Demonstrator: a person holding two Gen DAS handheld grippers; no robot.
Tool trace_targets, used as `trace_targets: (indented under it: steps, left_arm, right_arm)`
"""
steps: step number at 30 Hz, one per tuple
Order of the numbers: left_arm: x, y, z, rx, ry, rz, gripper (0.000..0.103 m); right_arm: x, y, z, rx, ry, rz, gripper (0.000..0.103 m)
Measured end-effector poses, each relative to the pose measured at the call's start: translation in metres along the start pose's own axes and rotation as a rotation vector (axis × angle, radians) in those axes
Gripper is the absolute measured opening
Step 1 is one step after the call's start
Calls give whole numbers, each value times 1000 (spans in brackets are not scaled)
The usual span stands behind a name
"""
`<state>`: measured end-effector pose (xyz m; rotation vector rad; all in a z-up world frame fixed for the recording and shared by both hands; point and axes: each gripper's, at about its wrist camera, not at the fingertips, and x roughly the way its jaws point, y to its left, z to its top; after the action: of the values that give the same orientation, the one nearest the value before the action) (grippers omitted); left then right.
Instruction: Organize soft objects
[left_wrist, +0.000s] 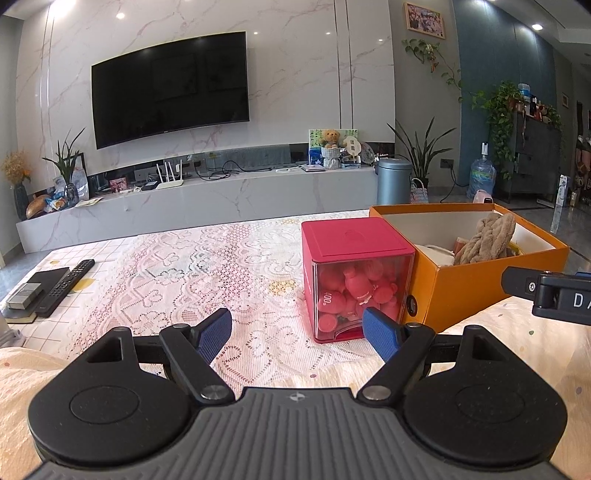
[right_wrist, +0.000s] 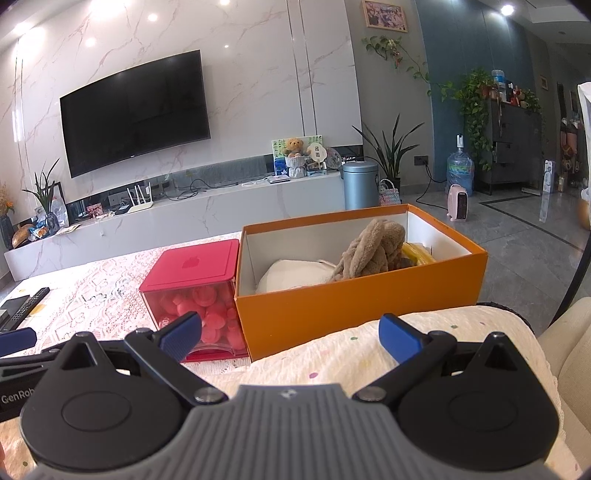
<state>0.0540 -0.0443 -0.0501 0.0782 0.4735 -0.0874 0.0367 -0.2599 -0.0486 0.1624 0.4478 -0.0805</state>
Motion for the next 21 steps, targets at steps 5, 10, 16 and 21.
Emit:
trace_targets:
  steps: [5,10,16,21]
  left_arm:
    - [0,0,0,0,3,0,94]
    - [1,0,0,2,5,-1,94]
    - [1,0,0,2,6,-1,94]
    - [1,0,-2,0,8,0,94]
  right_arm:
    - [0,0,0,0,0,0,100]
    - [0,0,0,0,0,0,100]
    - [0,0,0,0,0,0,100]
    - [1,0,0,0,-1,1,100]
